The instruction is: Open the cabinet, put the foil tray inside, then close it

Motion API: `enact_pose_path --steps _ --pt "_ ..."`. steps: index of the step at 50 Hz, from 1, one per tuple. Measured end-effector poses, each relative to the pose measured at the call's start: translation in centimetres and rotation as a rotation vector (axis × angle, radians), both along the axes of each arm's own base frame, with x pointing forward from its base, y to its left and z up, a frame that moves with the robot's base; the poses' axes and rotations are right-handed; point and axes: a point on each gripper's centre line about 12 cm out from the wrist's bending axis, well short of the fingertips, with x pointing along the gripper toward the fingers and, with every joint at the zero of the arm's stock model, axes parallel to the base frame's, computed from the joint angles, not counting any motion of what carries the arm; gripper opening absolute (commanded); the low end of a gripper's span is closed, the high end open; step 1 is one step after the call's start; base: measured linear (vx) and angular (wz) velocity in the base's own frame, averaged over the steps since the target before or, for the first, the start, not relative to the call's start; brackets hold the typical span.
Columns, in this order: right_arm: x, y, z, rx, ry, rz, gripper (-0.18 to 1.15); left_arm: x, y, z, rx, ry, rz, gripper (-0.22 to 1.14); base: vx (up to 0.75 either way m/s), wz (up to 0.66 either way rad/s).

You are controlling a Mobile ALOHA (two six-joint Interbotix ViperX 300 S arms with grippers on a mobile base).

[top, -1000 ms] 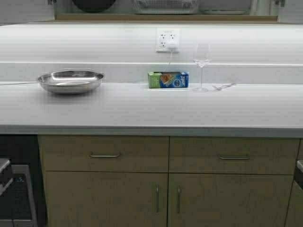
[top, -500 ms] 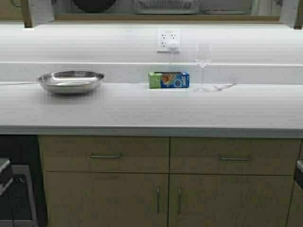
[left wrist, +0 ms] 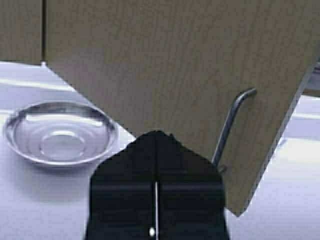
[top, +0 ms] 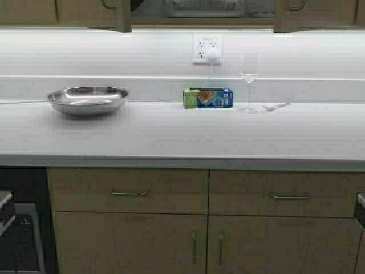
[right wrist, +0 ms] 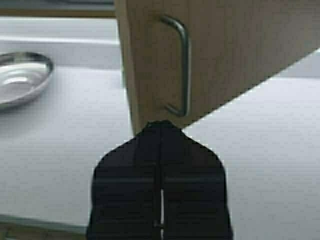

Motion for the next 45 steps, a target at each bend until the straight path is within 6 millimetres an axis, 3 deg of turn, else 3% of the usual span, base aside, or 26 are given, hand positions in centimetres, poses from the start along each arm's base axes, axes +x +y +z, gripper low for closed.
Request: enact_pose_path --steps 9,17,24,37,45 --pt "-2.5 -0.5 -0.1 0.003 -0.016 -0.026 0.07 -2.5 -0.9 0.3 0.0 -0.035 -0.033 0.04 0.12 0.0" --pt "-3.2 -0.6 0.7 0.006 -0.044 -0.031 0.07 -3.5 -2.2 1.1 0.007 -0.051 -0.072 0.04 0.14 -0.02" --pt "-2.8 -0.6 0.6 0.008 -0.036 -0.033 0.07 -1.9 -3.0 2.3 0.018 -0.057 -0.09 0.04 0.11 0.0" --pt "0.2 0.1 2.8 0.024 -0.056 -0.017 0.07 3.8 -4.3 5.7 0.043 -0.095 -0.109 0.04 0.07 -0.02" --pt "1.3 0.8 4.2 0.035 -0.08 0.0 0.07 6.5 -7.5 6.5 0.05 -0.108 -0.186 0.04 0.1 0.0"
